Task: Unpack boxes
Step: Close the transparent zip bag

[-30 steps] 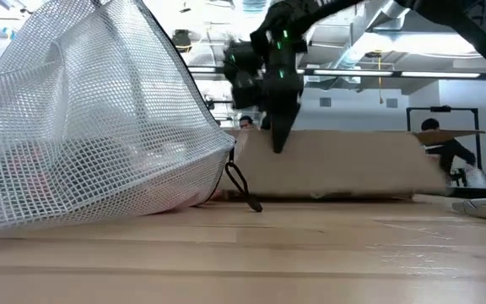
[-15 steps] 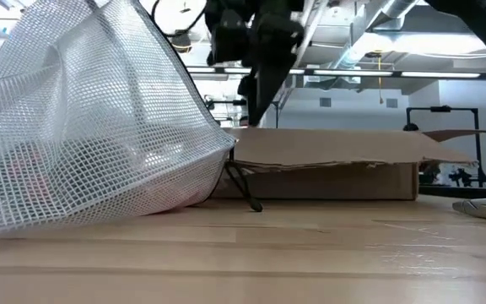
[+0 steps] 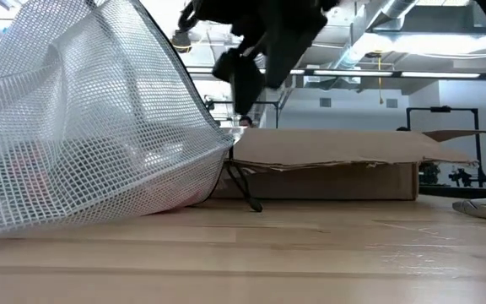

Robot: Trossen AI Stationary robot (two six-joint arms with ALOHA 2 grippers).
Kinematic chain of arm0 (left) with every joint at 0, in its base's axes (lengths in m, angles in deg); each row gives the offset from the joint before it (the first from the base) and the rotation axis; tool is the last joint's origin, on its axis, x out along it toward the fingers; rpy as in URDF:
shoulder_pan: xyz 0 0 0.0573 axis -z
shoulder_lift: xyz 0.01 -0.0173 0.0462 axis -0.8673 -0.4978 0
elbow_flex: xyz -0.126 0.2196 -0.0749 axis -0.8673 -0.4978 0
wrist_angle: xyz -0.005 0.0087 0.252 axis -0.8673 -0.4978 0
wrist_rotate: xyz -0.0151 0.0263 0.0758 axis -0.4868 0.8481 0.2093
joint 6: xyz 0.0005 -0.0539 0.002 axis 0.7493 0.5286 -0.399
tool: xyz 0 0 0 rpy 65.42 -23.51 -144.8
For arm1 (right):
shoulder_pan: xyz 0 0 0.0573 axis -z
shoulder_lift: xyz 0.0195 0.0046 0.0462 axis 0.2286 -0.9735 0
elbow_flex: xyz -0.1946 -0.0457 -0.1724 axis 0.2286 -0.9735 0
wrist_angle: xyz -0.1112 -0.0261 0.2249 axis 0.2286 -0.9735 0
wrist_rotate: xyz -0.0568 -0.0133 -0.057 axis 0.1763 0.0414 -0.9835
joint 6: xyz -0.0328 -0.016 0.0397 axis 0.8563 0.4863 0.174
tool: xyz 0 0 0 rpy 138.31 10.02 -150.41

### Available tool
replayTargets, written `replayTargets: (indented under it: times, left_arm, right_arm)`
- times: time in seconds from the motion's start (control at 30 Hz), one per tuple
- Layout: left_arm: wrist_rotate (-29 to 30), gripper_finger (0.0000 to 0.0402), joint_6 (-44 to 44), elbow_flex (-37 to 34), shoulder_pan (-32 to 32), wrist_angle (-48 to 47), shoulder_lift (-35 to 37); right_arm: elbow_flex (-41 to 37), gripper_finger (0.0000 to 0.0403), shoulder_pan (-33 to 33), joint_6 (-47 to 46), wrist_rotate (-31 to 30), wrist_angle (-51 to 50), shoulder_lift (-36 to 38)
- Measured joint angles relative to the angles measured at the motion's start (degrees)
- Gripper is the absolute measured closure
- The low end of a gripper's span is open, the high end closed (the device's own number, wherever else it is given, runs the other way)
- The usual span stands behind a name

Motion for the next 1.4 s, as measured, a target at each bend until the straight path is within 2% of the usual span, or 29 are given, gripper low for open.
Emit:
replayTargets:
  times: [0.27,0.63,0.73,0.8,0.93,0.97,1.17,1.4]
  left_arm:
    - [0.0,0.0402,-3.0,0.0,0.2,0.0,0.0]
    - [0.0,0.0402,-6.9,0.0,0.2,0.0,0.0]
    - [0.0,0.0402,-7.4,0.0,0.2,-0.1,0.0]
    - [0.0,0.0402,-7.4,0.0,0.2,-0.1,0.0]
    - [0.0,0.0402,-7.4,0.0,0.2,0.0,0.0]
    - [0.0,0.0402,-7.4,0.0,0.2,0.0,0.0]
    - [-0.5,0.0402,-7.9,-0.1,0.2,0.3,0.0]
    - [1.9,0.0402,-7.3,0.0,0.2,1.2,0.0]
  right_arm:
    - [-6.2,0.0117,-2.2,-9.1,-5.2,16.4,0.0]
    - [-15.6,0.0119,-2.0,-11.7,-6.1,25.5,0.0]
    - [-16.1,0.0151,-1.9,-11.8,-6.2,28.6,0.0]
    - [-16.1,0.0199,-1.8,-11.8,-6.2,30.1,0.0]
    - [-15.7,0.0355,-0.9,-7.8,-6.1,23.7,0.0]
    - [-15.0,0.0378,-0.7,-5.6,-6.3,20.2,0.0]
    - [-5.6,0.0401,-0.8,2.0,-7.4,0.7,0.3]
    - [10.3,0.0402,-4.5,10.1,-9.9,-9.1,0.6]
